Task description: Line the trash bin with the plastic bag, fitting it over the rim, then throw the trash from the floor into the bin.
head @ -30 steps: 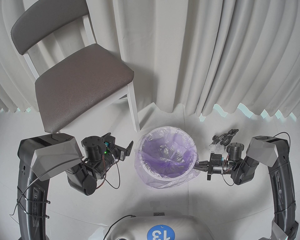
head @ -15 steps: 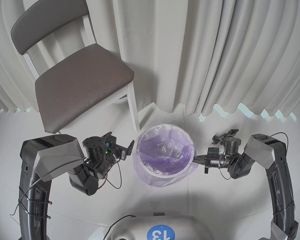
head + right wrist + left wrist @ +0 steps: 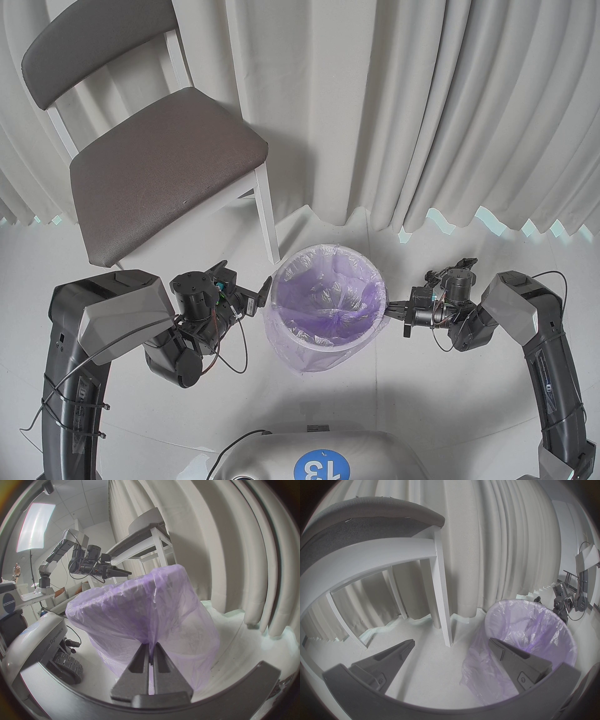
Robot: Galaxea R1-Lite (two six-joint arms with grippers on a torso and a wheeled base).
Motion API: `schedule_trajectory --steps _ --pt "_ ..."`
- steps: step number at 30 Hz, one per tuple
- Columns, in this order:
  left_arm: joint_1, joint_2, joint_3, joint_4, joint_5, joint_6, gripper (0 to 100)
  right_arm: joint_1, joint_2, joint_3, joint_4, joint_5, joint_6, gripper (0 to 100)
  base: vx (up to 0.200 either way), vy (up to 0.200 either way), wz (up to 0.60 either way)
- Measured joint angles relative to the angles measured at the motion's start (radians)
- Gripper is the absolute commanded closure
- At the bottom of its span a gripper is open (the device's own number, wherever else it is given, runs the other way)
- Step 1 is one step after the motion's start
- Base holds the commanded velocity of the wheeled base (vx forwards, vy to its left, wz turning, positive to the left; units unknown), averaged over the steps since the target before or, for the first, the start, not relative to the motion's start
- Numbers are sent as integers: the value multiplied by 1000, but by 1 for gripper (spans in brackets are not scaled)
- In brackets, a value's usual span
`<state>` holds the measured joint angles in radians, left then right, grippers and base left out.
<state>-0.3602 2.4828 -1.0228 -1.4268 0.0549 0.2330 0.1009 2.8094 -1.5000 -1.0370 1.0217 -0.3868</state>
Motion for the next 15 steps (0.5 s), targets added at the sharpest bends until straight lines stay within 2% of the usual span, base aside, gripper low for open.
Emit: schedule_trajectory --steps 11,12,15 --pt "-2 4 -3 -32 0 -1 0 15 38 -37 -47 -27 58 100 0 0 0" --pt "-2 5 1 -39 0 -1 0 15 39 -37 -48 -27 58 0 0 0 0" --pt "-3 7 12 -52 0 -1 0 15 41 -36 -48 -27 62 0 0 0 0"
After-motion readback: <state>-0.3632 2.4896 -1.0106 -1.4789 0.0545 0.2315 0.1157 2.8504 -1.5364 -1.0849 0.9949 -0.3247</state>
